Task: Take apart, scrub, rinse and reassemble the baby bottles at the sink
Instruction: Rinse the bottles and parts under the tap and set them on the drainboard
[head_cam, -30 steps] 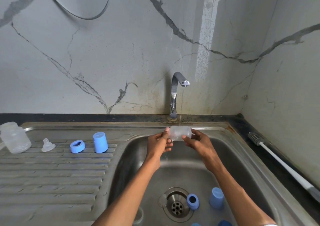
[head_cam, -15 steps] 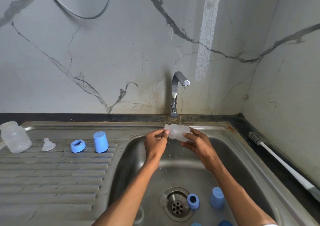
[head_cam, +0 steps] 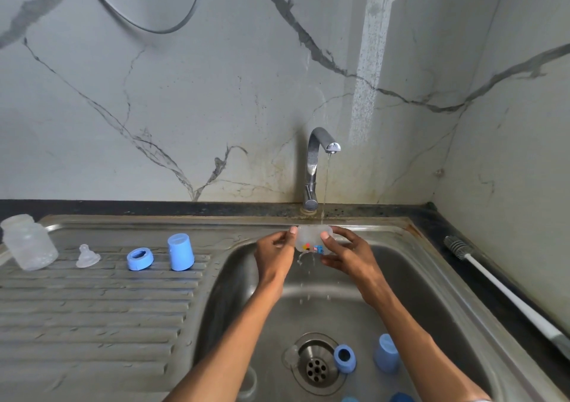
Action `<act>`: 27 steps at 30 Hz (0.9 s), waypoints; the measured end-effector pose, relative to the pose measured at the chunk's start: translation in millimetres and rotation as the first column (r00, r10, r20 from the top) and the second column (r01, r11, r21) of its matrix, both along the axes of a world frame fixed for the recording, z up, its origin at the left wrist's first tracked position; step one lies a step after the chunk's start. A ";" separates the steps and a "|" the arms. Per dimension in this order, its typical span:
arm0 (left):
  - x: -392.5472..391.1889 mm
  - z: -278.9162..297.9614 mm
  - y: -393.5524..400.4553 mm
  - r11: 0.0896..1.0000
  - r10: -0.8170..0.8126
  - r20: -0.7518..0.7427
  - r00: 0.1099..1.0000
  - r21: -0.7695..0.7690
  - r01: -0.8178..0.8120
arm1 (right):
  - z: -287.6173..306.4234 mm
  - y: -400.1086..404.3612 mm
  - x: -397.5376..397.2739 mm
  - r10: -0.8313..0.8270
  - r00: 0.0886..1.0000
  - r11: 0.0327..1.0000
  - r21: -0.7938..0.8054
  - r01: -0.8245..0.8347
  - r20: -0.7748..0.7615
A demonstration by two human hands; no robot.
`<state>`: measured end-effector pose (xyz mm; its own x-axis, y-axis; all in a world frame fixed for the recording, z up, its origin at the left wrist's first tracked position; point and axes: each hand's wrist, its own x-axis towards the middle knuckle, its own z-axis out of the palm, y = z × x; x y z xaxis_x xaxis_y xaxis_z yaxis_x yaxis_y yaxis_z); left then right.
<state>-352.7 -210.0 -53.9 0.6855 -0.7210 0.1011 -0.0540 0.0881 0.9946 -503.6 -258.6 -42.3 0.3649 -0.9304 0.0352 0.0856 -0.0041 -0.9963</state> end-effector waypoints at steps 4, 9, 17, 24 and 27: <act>-2.9 -1.7 -3.5 1.000 -0.014 -0.119 0.993 0.001 0.014 | -0.8 -1.7 -0.3 0.023 0.999 0.999 -0.030 -0.022 0.040; -8.9 4.6 -0.8 0.993 -0.102 -0.465 0.879 0.005 0.118 | -1.3 -4.0 0.8 0.054 0.998 0.995 -0.080 -0.053 0.021; -32.8 11.9 13.1 0.896 -0.281 -0.596 0.752 0.118 0.428 | -4.7 -9.0 2.1 -0.075 0.988 0.987 -0.149 0.054 -0.139; -22.6 12.2 9.5 0.927 -0.217 -0.566 0.795 0.136 0.350 | 0.9 -3.0 5.8 -0.074 0.977 0.967 -0.255 0.021 -0.201; -19.5 14.8 10.8 0.940 -0.238 -0.531 0.814 0.086 0.331 | 3.1 0.7 5.9 -0.094 0.968 0.962 -0.271 0.029 -0.231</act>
